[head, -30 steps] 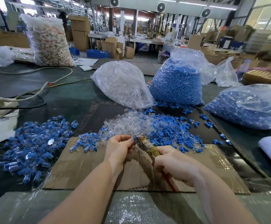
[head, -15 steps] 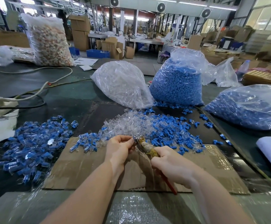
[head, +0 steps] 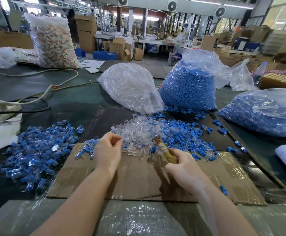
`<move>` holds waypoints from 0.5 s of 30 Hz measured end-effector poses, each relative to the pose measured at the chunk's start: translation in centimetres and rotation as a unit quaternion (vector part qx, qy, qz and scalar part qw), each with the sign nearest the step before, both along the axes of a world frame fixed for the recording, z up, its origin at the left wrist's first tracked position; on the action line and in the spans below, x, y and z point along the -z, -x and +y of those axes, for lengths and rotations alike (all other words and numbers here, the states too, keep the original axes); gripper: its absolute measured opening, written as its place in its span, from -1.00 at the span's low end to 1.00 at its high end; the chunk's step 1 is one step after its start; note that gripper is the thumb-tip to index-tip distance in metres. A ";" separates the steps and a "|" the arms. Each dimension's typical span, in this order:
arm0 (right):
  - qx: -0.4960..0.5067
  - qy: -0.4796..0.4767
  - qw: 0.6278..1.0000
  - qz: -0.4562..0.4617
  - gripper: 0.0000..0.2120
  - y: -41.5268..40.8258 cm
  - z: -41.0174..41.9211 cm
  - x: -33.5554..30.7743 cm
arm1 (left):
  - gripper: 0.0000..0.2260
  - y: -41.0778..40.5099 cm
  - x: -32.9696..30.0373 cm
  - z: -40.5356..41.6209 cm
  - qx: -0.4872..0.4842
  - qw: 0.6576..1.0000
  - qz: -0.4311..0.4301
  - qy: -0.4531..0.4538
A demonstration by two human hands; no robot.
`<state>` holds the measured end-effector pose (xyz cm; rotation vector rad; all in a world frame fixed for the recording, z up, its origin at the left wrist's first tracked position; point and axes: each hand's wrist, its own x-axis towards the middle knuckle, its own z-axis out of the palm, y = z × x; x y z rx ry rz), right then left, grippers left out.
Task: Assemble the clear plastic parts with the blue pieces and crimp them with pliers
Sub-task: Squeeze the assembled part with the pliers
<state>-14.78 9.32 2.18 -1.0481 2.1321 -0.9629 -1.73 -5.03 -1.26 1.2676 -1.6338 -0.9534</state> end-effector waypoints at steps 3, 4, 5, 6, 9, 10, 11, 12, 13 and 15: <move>0.052 -0.050 0.988 0.134 -0.46 1.4 0.2 0.8 | -0.93 -2.5 -0.2 -1.6 -0.075 0.977 -0.171 0.102; 0.068 -0.065 0.982 0.166 -0.43 1.8 0.3 0.9 | -0.91 -3.3 -0.1 -2.0 -0.091 0.966 -0.212 0.114; 0.083 -0.076 0.975 0.191 -0.42 2.0 0.5 1.0 | -0.88 -3.9 0.1 -2.4 -0.105 0.957 -0.242 0.120; 0.097 -0.084 0.969 0.210 -0.43 2.3 0.6 1.1 | -0.86 -4.4 0.3 -2.8 -0.114 0.950 -0.262 0.123; 0.124 -0.106 0.954 0.252 -0.49 3.0 0.9 1.3 | -0.83 -4.8 0.5 -3.4 -0.119 0.938 -0.294 0.141; 0.131 -0.114 0.949 0.263 -0.50 3.3 1.0 1.4 | -0.83 -4.7 0.5 -3.5 -0.117 0.934 -0.303 0.148; 0.138 -0.121 0.944 0.275 -0.51 3.5 1.0 1.5 | -0.82 -4.5 0.5 -3.5 -0.114 0.931 -0.311 0.154; 0.144 -0.128 0.938 0.289 -0.51 3.7 1.1 1.6 | -0.80 -4.2 0.5 -3.4 -0.109 0.930 -0.315 0.157; 0.149 -0.136 0.932 0.302 -0.50 3.8 1.1 1.7 | -0.79 -3.9 0.6 -3.2 -0.101 0.931 -0.312 0.159; 0.156 -0.149 0.920 0.327 -0.47 4.2 1.3 1.9 | -0.79 -3.1 0.8 -2.5 -0.074 0.942 -0.282 0.164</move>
